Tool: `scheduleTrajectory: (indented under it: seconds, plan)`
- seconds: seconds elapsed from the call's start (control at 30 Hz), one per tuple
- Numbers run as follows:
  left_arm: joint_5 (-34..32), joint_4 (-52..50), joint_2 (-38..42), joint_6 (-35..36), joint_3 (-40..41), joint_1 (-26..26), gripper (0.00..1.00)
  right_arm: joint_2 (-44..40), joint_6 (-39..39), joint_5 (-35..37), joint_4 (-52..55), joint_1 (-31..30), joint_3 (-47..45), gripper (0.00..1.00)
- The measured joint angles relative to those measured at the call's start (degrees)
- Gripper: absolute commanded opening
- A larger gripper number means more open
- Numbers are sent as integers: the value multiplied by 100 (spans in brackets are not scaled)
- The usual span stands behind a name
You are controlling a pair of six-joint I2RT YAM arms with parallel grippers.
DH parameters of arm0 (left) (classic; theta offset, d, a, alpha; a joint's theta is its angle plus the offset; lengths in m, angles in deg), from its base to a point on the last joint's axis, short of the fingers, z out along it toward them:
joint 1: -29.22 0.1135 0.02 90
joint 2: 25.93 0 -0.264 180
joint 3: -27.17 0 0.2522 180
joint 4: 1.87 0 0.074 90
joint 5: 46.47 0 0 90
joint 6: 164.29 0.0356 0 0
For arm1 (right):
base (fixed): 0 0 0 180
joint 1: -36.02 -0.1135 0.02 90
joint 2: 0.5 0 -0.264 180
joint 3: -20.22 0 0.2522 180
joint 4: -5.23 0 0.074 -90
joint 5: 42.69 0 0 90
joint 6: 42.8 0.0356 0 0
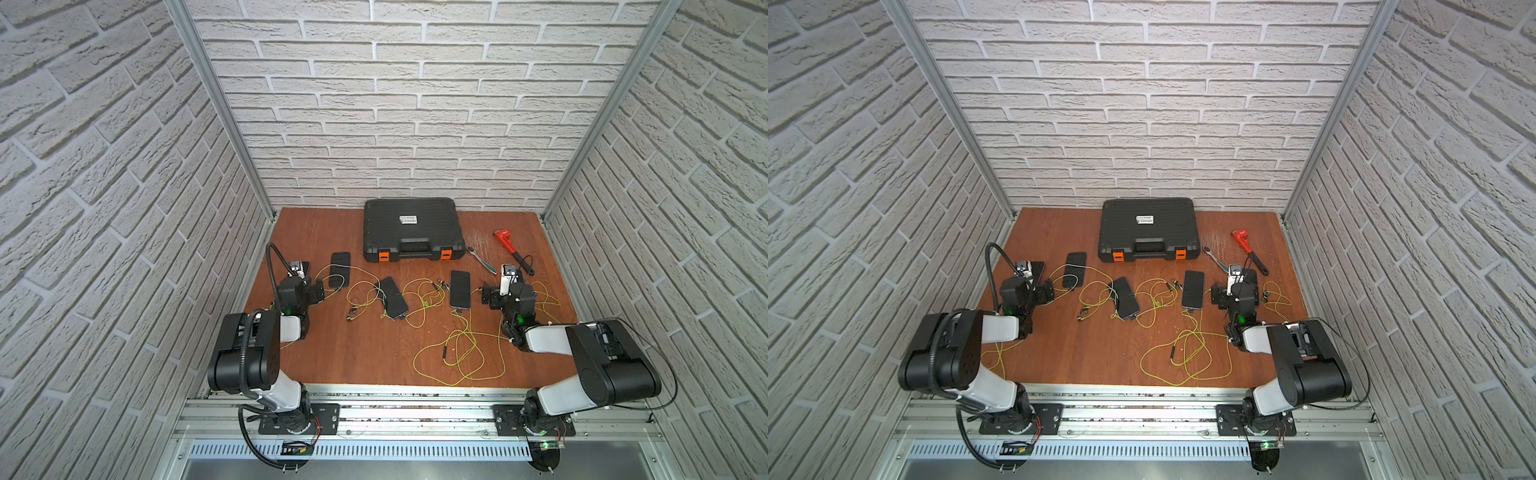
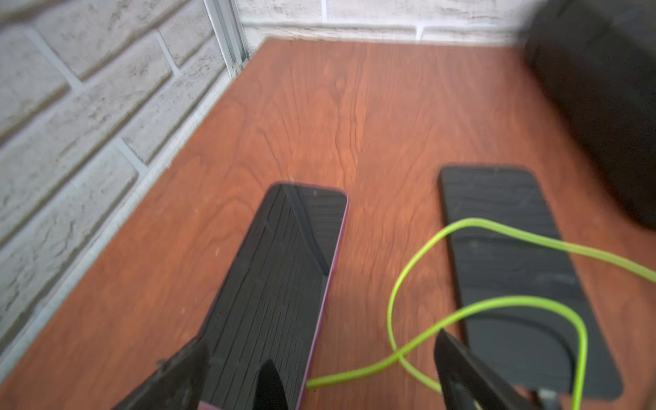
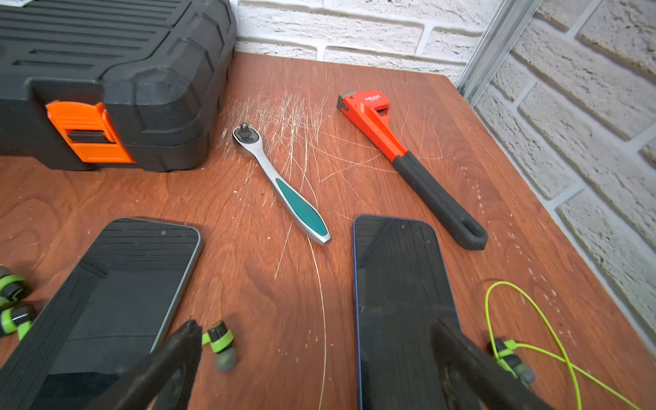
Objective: Plug wired earphones into phones
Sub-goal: Reset both arms
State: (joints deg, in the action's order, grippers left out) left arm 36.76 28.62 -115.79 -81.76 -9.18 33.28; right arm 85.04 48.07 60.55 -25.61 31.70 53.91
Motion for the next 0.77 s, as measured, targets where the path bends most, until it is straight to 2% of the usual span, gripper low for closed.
scheduleTrajectory:
  seconds: [0.3,0.77]
  plan:
    - [50,420,-26,39,26,-7,98,-4,0,-22,4,0,11,100]
    - [92,426,-26,37,26,-7,98,-4,0,-24,9,0,11,100]
